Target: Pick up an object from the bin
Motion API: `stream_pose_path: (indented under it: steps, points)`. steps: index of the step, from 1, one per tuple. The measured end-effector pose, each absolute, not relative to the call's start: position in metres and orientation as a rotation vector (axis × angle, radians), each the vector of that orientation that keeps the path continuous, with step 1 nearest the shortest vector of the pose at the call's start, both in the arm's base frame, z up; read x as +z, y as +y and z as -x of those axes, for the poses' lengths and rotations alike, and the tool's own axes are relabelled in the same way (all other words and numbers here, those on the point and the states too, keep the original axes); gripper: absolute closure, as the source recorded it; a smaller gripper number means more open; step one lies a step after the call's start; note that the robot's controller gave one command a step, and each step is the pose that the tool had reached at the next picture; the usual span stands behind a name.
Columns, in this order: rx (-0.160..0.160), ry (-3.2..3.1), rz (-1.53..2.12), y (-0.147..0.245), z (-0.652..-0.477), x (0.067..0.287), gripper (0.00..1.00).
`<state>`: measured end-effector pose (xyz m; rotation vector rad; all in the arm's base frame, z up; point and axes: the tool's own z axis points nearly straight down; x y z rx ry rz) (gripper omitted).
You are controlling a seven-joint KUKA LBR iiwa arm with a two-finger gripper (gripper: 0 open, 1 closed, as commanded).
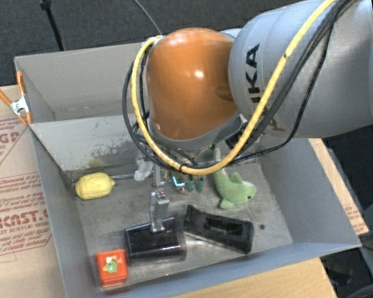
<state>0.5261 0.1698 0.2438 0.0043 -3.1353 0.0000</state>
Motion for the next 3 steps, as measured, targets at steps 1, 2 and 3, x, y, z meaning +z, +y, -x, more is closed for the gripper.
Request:
stream_pose_path:
  steps: [1, 2, 3]
  points:
    - [-0.002, -3.143, -0.001, 0.169, -0.528, 0.248, 0.00]
    - [-0.005, -3.148, -0.004, 0.151, -0.518, 0.192, 0.00]
    - [-0.001, -3.138, 0.101, 0.101, -0.494, 0.160, 0.00]
